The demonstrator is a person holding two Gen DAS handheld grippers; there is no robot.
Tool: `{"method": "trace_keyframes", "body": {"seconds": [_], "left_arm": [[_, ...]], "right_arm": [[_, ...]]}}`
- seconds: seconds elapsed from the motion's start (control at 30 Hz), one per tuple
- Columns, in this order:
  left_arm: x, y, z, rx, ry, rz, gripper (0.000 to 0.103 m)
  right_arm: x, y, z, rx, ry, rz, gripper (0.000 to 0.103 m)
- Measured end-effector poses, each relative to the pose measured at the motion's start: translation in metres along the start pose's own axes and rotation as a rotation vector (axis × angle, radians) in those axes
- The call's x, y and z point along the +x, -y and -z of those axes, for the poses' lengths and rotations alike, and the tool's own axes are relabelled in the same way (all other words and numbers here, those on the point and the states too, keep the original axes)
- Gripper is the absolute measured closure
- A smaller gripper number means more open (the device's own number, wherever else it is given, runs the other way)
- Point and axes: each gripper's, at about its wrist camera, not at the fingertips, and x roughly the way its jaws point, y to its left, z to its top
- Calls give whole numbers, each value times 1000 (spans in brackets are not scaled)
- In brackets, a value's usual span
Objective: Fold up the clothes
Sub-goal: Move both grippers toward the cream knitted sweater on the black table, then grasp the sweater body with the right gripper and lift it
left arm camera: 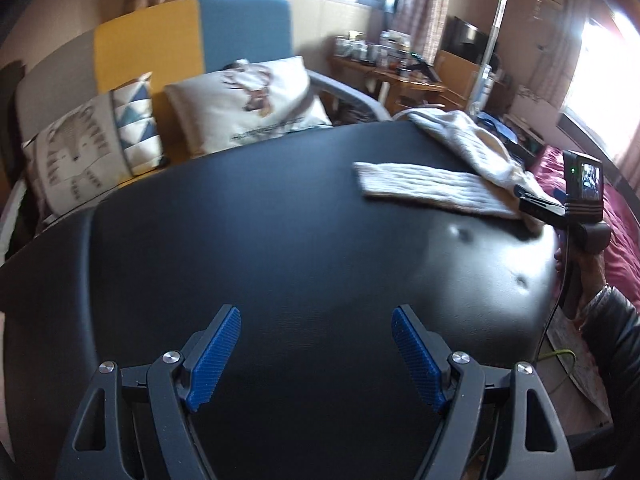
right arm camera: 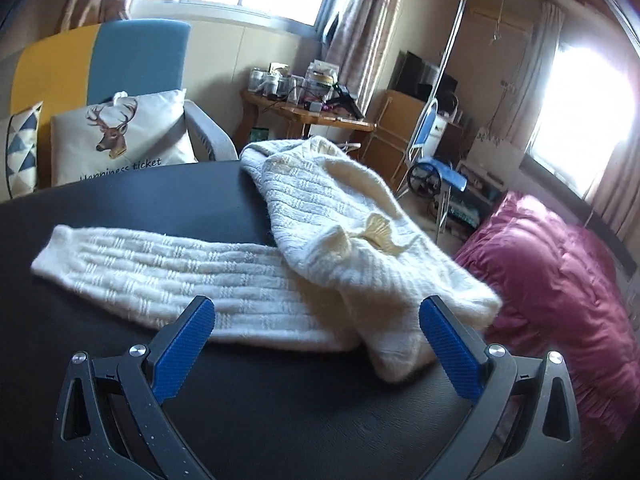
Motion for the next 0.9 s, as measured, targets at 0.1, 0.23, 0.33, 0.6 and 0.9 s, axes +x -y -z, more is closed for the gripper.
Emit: {"method": "trace_keyframes", "body": {"seconds": [0.1,0.23,0.33,0.6,0.9], "left_arm": [[-12,-17,-13,-6,41,-27,23],[-40,-36,-37,-23,126,-11,23],[-63,-51,-60,-47,186,0,23],[-83,-79,-74,-97,221,-31,23],[-50,-104,-41,-200,100,-89,23]], "right_arm": [[12,-6,-5,6,-10,8,0],[24,2,-14,41,-18,22,0],[48,19,-25,100,-68,35,0],[84,27,-25,140,-154,5,0],[112,22,-7,79,-259,3,63]]}}
